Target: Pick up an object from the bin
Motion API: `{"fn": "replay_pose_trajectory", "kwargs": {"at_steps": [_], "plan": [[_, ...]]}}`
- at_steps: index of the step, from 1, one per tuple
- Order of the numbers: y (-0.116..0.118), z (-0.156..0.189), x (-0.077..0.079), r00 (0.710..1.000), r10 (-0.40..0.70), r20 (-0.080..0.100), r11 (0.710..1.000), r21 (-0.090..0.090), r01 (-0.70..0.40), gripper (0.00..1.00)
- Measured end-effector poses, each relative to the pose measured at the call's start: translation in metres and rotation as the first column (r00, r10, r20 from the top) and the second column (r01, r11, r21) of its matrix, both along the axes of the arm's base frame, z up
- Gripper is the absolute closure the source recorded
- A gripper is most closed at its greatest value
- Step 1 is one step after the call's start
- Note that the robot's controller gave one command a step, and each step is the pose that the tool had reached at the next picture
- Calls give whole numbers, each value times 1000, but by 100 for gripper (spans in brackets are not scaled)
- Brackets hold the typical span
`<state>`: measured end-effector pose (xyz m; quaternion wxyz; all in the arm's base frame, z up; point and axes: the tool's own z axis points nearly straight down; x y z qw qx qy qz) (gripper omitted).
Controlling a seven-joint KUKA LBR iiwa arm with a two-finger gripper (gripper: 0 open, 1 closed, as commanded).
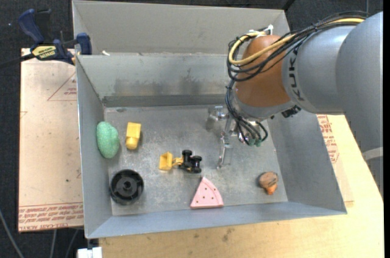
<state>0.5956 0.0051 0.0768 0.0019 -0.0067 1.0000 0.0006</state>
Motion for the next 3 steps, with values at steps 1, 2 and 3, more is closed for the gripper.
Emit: {"fn": "replay_pose_trajectory", "kwargs": {"at_steps": [1,2,3], "plan": [[21,-4,3,985,171,1,985,-1,-171,0],[78,-5,-24,990,140,-2,990,-1,-140,0],[109,-6,-23,971,239,0,971,0,-239,100]]}}
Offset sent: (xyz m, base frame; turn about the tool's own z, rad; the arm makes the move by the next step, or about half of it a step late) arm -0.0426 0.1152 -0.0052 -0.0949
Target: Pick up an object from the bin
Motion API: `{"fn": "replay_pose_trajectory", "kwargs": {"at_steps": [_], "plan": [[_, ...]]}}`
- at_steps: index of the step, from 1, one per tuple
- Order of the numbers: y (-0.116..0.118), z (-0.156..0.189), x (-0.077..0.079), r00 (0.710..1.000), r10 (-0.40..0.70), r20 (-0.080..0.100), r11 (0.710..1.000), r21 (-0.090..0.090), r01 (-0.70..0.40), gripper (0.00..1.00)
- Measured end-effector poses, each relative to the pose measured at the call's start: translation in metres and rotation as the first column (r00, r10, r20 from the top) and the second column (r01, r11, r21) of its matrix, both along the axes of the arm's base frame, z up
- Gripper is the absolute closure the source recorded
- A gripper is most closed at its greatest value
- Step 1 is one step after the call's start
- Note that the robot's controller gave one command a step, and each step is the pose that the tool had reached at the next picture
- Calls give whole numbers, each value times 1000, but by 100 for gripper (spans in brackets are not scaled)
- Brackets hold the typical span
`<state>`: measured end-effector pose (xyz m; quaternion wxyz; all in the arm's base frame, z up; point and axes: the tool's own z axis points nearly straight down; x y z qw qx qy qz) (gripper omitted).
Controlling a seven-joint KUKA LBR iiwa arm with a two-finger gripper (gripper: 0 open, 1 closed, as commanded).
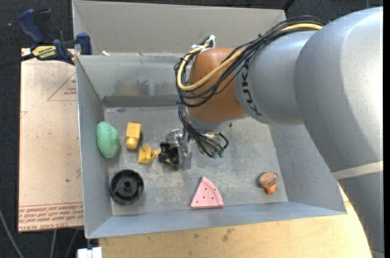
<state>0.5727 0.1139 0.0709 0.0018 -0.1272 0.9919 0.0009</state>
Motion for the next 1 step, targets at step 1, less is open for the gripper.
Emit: {"fn": "replay_pose_trajectory", "kwargs": {"at_steps": [1], "plan": [[-9,0,4,999,38,1,999,0,-38,100]]}}
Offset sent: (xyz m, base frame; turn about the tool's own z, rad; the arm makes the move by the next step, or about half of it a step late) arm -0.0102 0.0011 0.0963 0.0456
